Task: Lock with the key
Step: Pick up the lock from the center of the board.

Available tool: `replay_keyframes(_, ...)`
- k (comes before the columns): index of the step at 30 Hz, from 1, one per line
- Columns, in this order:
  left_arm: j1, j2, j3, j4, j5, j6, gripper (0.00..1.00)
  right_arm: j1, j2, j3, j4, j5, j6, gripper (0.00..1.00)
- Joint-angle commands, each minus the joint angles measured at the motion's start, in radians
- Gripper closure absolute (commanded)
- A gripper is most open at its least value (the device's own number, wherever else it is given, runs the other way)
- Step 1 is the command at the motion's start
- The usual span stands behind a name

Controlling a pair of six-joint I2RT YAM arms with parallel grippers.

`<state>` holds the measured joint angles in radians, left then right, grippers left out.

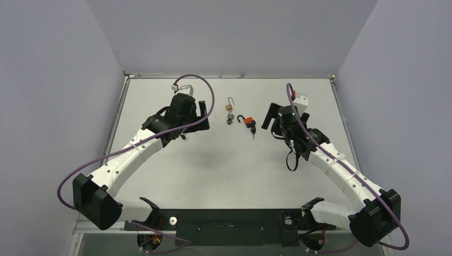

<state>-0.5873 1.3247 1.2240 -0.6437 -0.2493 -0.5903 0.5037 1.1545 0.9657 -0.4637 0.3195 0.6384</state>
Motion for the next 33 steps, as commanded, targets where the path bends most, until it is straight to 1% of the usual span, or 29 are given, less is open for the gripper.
replay_keyframes(1, 0.003, -0.015, 0.035, 0.004, 0.011, 0.004, 0.15, 0.000, 0.020, 0.052, 0.033, 0.044, -0.020, 0.00)
replay_keyframes(7, 0.003, -0.019, 0.039, -0.003, 0.025, 0.004, 0.15, -0.003, 0.075, 0.080, 0.042, 0.065, -0.058, 0.00)
replay_keyframes(11, 0.007, -0.034, 0.043, -0.022, 0.031, 0.011, 0.15, -0.004, 0.148, 0.109, 0.068, 0.074, -0.097, 0.01)
replay_keyframes(17, 0.037, -0.059, 0.039, -0.044, 0.066, 0.017, 0.15, -0.008, 0.379, 0.267, 0.074, 0.083, -0.184, 0.03)
replay_keyframes(21, 0.058, -0.075, 0.041, -0.056, 0.100, 0.017, 0.15, -0.010, 0.568, 0.384, 0.049, 0.080, -0.231, 0.07)
replay_keyframes(23, 0.066, -0.086, 0.038, -0.057, 0.113, 0.019, 0.15, -0.010, 0.632, 0.428, 0.040, 0.072, -0.251, 0.10)
replay_keyframes(24, 0.072, -0.091, 0.037, -0.057, 0.116, 0.021, 0.15, -0.010, 0.651, 0.441, 0.036, 0.061, -0.259, 0.13)
replay_keyframes(27, 0.080, -0.099, 0.033, -0.059, 0.134, 0.026, 0.15, -0.010, 0.702, 0.455, 0.048, 0.033, -0.308, 0.17)
replay_keyframes(28, 0.085, -0.099, 0.031, -0.058, 0.138, 0.028, 0.15, -0.013, 0.709, 0.452, 0.055, 0.006, -0.321, 0.19)
replay_keyframes(33, 0.099, -0.085, 0.015, -0.046, 0.178, 0.034, 0.15, -0.039, 0.761, 0.455, 0.080, -0.105, -0.408, 0.25)
